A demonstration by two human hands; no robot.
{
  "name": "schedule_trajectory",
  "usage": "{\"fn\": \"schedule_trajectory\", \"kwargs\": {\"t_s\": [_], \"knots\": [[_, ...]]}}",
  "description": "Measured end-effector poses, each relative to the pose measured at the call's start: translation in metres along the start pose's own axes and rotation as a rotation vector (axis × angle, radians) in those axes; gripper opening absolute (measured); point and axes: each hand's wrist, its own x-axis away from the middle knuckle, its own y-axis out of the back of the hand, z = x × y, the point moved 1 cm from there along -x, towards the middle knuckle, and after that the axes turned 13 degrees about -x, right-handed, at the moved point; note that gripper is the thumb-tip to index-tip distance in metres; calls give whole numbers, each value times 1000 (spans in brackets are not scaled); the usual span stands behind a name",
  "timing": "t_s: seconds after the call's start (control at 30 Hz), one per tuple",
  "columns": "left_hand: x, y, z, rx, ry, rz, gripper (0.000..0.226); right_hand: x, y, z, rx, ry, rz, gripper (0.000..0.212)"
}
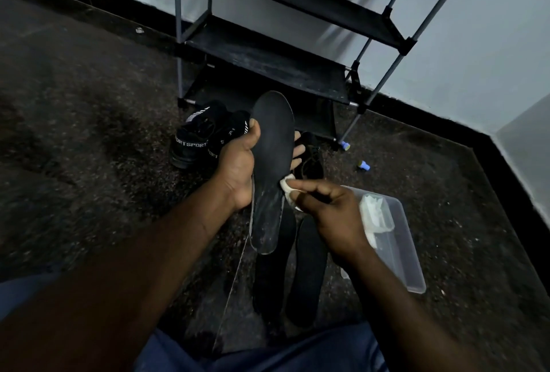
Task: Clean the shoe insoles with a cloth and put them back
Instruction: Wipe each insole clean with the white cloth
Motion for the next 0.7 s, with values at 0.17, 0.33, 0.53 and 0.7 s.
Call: {"fn": "schedule_trajectory", "kwargs": {"t_s": [0.17,0.33,0.53,0.7], "knots": [[1,0,-2,55,9,39,73,4,-12,-3,-309,-156,-79,17],[-1,1,-7,6,27,41,72,1,-26,-3,-339,-160,-85,14],[4,-11,5,-80,129,126,81,-16,-28,4,-374,-38,-295,17],[3,-10,5,-72,123,157,82,-19,-11,0,62,80,-242,13]]}}
